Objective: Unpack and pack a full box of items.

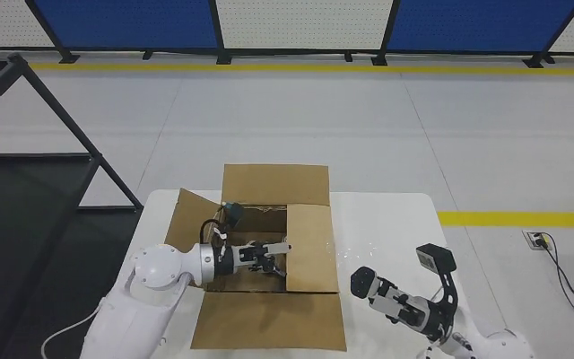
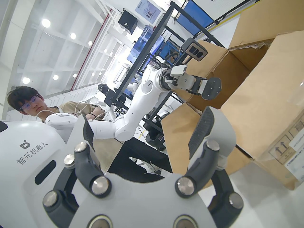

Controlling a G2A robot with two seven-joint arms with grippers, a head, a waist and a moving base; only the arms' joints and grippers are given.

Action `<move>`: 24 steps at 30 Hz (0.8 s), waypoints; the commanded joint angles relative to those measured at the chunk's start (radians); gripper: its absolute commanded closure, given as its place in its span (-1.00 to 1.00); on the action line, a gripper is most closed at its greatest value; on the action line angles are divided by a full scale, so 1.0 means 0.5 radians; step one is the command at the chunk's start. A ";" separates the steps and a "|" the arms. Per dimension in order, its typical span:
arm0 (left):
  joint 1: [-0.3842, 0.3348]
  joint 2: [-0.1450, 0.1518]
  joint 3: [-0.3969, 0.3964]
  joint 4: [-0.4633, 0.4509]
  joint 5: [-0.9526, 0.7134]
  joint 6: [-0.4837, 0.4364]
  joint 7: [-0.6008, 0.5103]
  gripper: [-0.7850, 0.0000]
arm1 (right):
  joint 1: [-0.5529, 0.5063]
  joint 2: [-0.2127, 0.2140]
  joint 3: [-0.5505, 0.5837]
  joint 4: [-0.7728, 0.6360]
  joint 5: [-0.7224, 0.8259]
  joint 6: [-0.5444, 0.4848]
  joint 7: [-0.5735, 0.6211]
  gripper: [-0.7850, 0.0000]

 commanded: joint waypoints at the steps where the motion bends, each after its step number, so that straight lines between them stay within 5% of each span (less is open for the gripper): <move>1: -0.045 -0.015 0.067 0.064 -0.022 -0.002 0.009 -1.00 | -0.024 0.007 0.016 -0.011 0.013 -0.011 -0.001 -1.00; 10: -0.163 -0.073 0.244 0.246 -0.108 -0.072 0.110 -1.00 | -0.057 0.035 0.002 -0.037 0.036 -0.044 0.036 -1.00; 24: -0.320 -0.127 0.340 0.013 -0.154 -0.066 0.366 -1.00 | -0.079 0.058 -0.100 -0.211 -0.367 -0.048 -0.203 -1.00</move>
